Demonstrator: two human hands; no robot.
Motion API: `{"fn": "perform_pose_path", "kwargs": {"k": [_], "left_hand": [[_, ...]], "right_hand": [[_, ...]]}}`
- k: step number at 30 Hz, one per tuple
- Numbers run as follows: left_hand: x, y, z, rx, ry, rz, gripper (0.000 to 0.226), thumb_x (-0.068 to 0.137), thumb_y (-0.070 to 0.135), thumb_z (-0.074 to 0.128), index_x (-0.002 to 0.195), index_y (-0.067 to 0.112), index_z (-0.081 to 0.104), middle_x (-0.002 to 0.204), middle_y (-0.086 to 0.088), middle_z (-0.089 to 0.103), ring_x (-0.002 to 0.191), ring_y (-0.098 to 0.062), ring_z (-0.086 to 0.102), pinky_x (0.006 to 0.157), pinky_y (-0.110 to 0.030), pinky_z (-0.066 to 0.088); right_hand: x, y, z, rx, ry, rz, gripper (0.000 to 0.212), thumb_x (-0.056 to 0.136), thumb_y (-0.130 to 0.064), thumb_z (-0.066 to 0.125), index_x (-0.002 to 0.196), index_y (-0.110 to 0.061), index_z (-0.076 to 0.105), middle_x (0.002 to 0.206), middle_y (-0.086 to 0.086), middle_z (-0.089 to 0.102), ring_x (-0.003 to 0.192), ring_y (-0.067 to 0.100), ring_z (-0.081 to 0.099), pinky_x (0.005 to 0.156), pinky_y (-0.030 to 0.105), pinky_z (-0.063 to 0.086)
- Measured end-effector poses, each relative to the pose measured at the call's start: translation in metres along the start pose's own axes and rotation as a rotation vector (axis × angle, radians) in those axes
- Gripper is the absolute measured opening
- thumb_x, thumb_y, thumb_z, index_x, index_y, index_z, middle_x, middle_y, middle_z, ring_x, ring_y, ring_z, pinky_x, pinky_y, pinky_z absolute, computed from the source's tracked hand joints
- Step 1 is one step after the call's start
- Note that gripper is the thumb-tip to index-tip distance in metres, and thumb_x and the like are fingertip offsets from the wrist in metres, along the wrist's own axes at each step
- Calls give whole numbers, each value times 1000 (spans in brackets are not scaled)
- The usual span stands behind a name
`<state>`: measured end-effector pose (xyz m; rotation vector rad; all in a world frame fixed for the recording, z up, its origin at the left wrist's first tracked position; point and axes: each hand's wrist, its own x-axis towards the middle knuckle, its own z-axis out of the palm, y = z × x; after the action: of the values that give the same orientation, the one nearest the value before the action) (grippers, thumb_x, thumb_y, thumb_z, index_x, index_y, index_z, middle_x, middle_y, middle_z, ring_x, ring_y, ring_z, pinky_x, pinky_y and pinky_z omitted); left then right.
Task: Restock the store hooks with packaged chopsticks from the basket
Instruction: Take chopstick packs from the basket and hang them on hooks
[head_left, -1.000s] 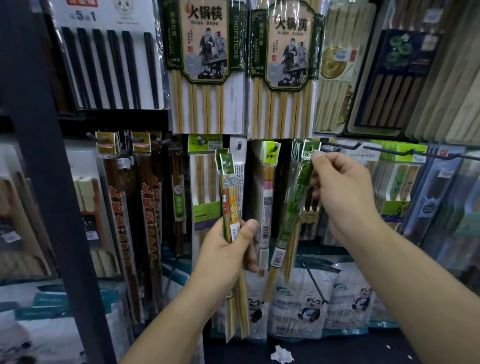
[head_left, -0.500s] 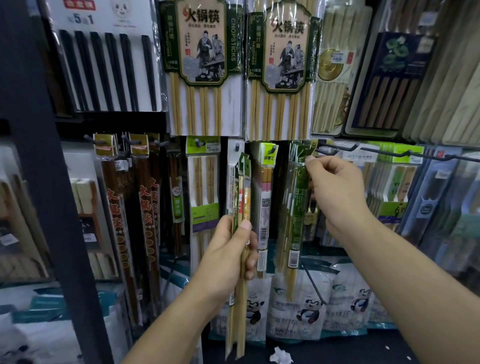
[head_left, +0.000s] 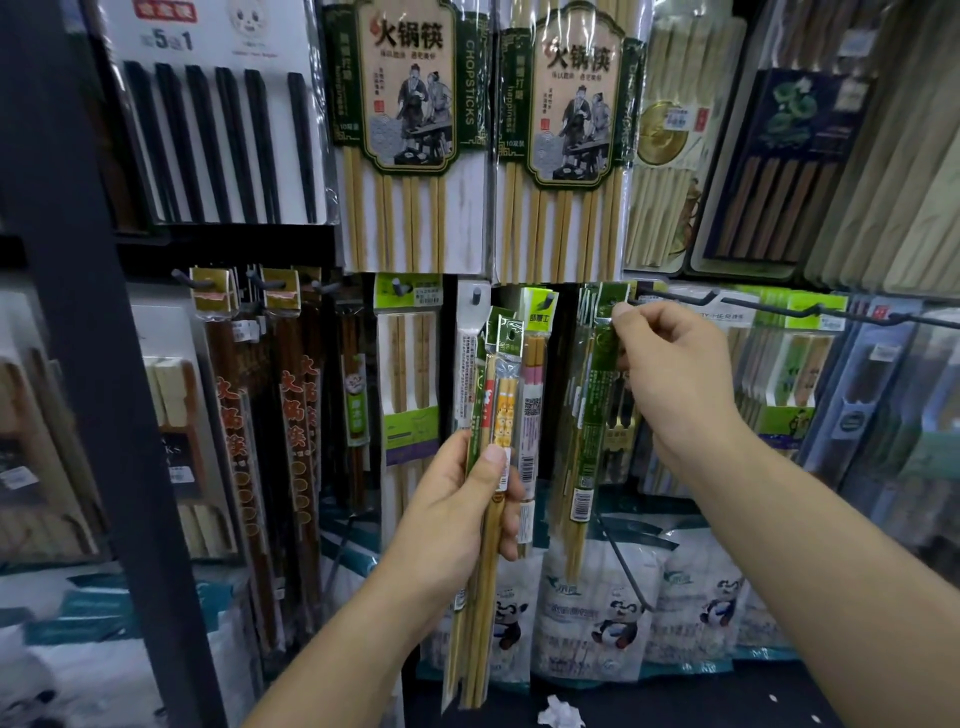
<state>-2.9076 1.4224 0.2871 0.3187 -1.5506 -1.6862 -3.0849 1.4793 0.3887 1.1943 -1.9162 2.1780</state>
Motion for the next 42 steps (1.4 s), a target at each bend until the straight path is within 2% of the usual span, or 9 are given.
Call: {"fn": "perform_pose_path", "kwargs": {"k": [4, 8, 18, 24, 28, 33, 36, 39, 42], "left_hand": [[1, 0, 0, 11, -11, -1, 26, 92, 46, 56, 98, 21, 61, 78, 1, 64, 61, -12, 57, 55, -27, 52], [1, 0, -1, 6, -9, -3, 35, 91, 46, 56, 107, 15, 58, 79, 1, 65, 62, -12, 58, 54, -26, 52], [3, -1, -1, -42, 23, 5, 16, 99, 31, 59, 109, 19, 63, 76, 1, 65, 68, -16, 65, 61, -35, 61], [3, 1, 2, -38, -13, 20, 13, 90, 37, 66, 99, 29, 69, 79, -1, 67, 66, -19, 67, 58, -35, 59], [1, 0, 4, -64, -29, 13, 16, 91, 36, 66, 104, 30, 70, 84, -2, 70, 73, -24, 71, 63, -40, 62], [1, -1, 1, -43, 48, 31, 26, 90, 39, 62, 108, 21, 68, 96, -5, 77, 98, -26, 75, 81, -41, 63], [2, 0, 1, -129, 97, 14, 26, 99, 26, 58, 112, 4, 60, 86, -3, 72, 96, -28, 75, 78, -40, 64], [2, 1, 1, -100, 114, 15, 20, 103, 21, 55, 111, 4, 61, 80, -1, 69, 92, -28, 73, 78, -42, 64], [2, 1, 2, -77, 103, 21, 18, 103, 20, 55, 109, 5, 62, 79, -1, 68, 85, -26, 72, 75, -41, 64]], "right_hand": [[1, 1, 0, 30, -2, 38, 30, 100, -28, 61, 81, -4, 62, 73, 6, 48, 67, 16, 47, 75, 27, 45], [1, 3, 0, 13, 10, 50, 29, 99, -27, 63, 81, -3, 64, 71, 5, 50, 63, 11, 48, 87, 32, 48], [-9, 11, 3, -58, 79, -11, 25, 96, -34, 66, 80, -16, 63, 64, -8, 54, 54, 0, 48, 62, 26, 42], [-41, -3, 12, 8, -162, -40, 14, 95, -36, 68, 83, -29, 73, 81, -7, 73, 69, 0, 63, 57, 10, 47], [-44, -8, 16, 77, -222, 8, 17, 98, -25, 65, 86, -17, 74, 81, 3, 72, 63, 1, 61, 56, 12, 47], [-29, -10, 8, 125, -96, 44, 23, 101, -26, 61, 80, -21, 68, 65, -8, 63, 61, 4, 58, 61, 22, 45], [-17, -9, 2, 129, -33, 45, 27, 101, -28, 60, 76, -19, 65, 67, 1, 54, 64, 14, 50, 59, 26, 43], [-11, -4, 0, 89, -18, 30, 29, 101, -30, 59, 82, -9, 64, 73, 6, 50, 65, 17, 45, 60, 26, 42], [-7, -2, -1, 77, -1, 28, 29, 100, -33, 60, 79, -13, 63, 72, 7, 48, 64, 16, 43, 60, 27, 40]]}}
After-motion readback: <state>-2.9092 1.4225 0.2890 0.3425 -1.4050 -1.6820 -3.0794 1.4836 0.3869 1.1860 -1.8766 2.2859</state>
